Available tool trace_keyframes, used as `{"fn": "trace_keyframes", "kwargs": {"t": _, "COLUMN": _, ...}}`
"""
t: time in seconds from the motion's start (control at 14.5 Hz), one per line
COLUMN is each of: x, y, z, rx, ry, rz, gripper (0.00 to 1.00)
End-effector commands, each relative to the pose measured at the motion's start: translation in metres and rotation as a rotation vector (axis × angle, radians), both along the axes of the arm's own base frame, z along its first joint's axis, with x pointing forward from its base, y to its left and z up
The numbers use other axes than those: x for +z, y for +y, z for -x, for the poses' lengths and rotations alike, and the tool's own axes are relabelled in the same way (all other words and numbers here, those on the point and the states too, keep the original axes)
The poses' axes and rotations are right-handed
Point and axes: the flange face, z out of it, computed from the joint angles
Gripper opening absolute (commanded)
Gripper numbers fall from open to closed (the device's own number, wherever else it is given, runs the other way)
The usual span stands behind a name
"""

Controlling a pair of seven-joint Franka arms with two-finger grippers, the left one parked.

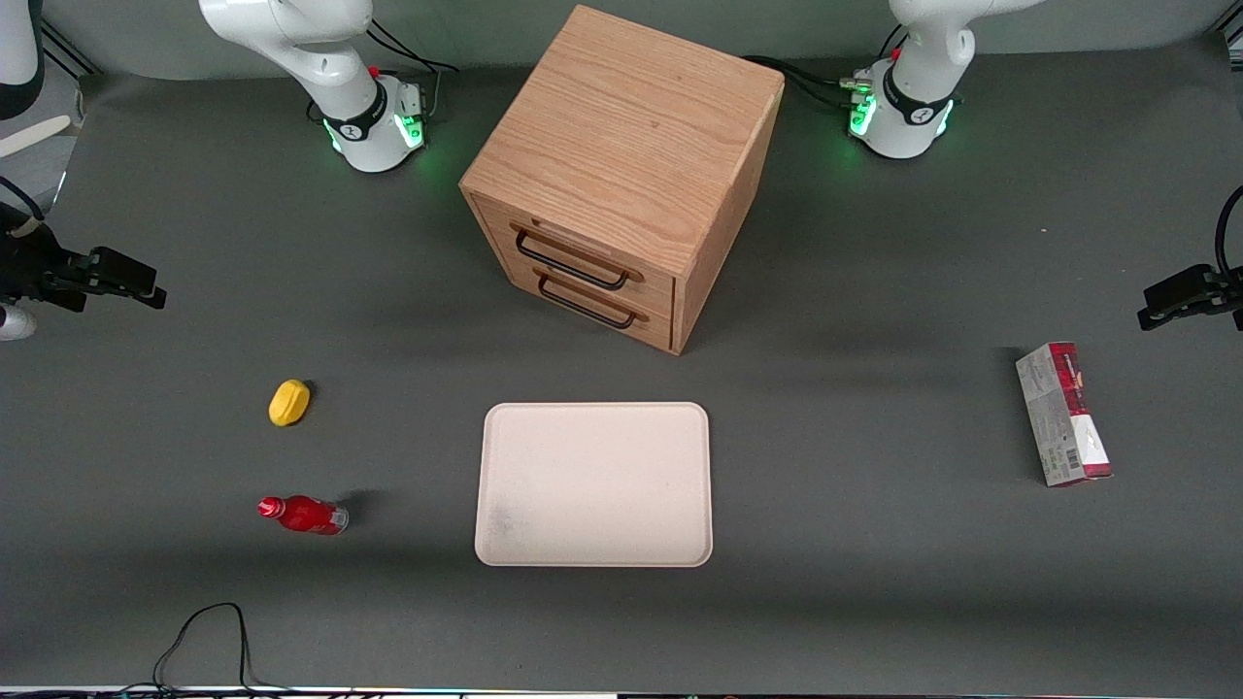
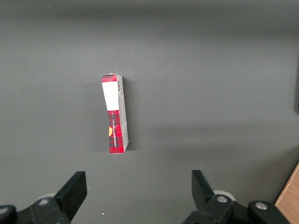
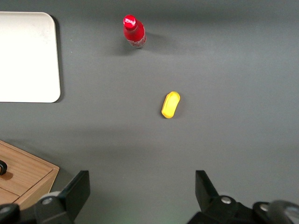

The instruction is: Place coke bottle on tray

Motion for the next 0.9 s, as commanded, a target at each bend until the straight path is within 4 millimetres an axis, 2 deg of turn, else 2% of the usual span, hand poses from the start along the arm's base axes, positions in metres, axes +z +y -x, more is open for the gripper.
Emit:
{"fn": "trace_keyframes", "kwargs": {"t": 0.0, "x": 0.006, "y": 0.002, "z": 0.000, "rx": -0.006, "ry": -0.007, "rz": 0.012, "gripper": 1.00}}
{"fn": "trace_keyframes", "kwargs": {"t": 0.35, "x": 0.005, "y": 0.002, "z": -0.007, "rx": -0.005, "ry": -0.010, "rz": 0.015, "gripper": 1.00}}
{"fn": "trace_keyframes", "kwargs": {"t": 0.55, "x": 0.005, "y": 0.004, "z": -0.027, "rx": -0.008, "ry": -0.026, "rz": 0.015, "gripper": 1.00}}
{"fn": "trace_keyframes", "kwargs": {"t": 0.83, "x": 0.000, "y": 0.008, "z": -0.071, "rx": 0.002, "ry": -0.052, "rz": 0.015, "gripper": 1.00}}
